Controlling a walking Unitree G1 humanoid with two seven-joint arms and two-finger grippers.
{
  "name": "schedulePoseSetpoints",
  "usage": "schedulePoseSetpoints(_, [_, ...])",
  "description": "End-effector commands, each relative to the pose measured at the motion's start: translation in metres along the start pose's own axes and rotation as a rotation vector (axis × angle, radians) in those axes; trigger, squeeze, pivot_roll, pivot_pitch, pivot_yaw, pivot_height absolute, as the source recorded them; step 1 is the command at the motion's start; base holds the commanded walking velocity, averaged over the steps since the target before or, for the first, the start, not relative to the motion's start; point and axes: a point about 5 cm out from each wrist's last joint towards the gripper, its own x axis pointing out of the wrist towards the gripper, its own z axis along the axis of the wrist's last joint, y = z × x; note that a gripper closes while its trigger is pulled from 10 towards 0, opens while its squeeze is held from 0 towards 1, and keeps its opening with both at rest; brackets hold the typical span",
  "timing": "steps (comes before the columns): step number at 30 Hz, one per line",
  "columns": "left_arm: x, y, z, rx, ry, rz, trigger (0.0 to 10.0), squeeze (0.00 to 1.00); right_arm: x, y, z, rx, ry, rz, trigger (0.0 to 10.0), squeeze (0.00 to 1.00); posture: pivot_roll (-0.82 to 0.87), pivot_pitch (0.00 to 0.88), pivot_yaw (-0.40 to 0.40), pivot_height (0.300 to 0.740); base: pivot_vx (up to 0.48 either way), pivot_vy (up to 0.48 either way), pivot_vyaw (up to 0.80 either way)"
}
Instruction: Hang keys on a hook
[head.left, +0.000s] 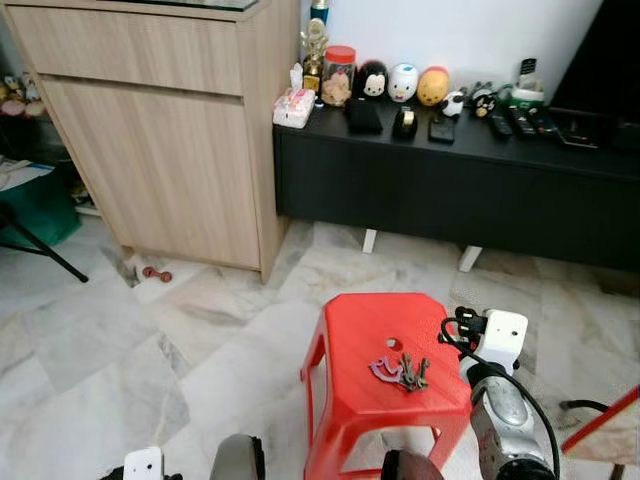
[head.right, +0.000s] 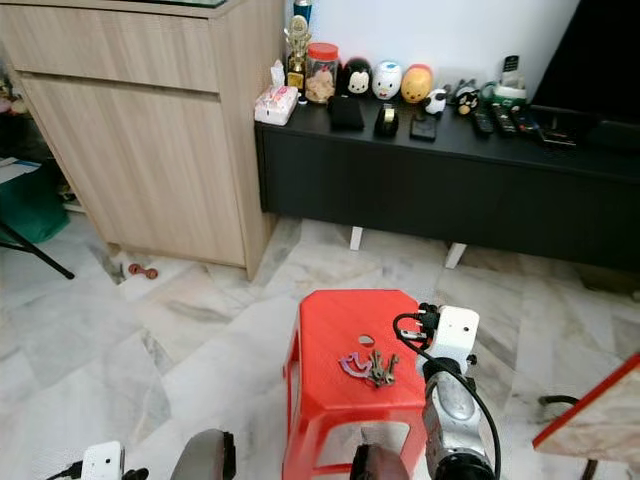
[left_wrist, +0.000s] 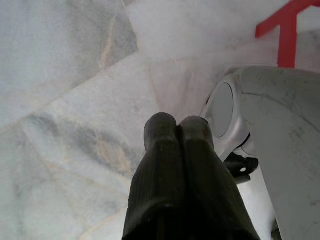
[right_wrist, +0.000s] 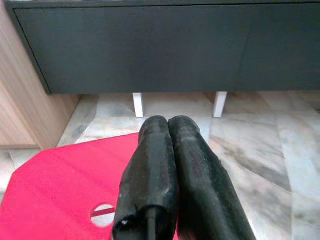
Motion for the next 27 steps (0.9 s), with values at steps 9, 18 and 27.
schedulePoseSetpoints(9, [-0.005, 0.005, -0.012, 0.006, 0.048, -0.009, 10.0, 0.00, 0.005, -0.004, 0.013, -0.011, -0.055, -0.035, 10.0, 0.00, 0.20, 0.000, -0.068, 0.722, 0.000, 0.000, 0.00])
schedulePoseSetpoints(18, [-0.017, 0.028, -0.032, -0.012, 0.137, 0.030, 10.0, 0.00, 0.006, -0.023, 0.029, -0.188, -0.129, -0.236, 10.0, 0.00, 0.20, 0.000, -0.067, 0.740, 0.000, 0.000, 0.00])
schedulePoseSetpoints(27, [-0.022, 0.030, -0.044, -0.020, 0.197, 0.048, 10.0, 0.00, 0.000, -0.044, 0.041, -0.362, -0.189, -0.467, 10.0, 0.00, 0.21, 0.000, -0.063, 0.740, 0.000, 0.000, 0.00])
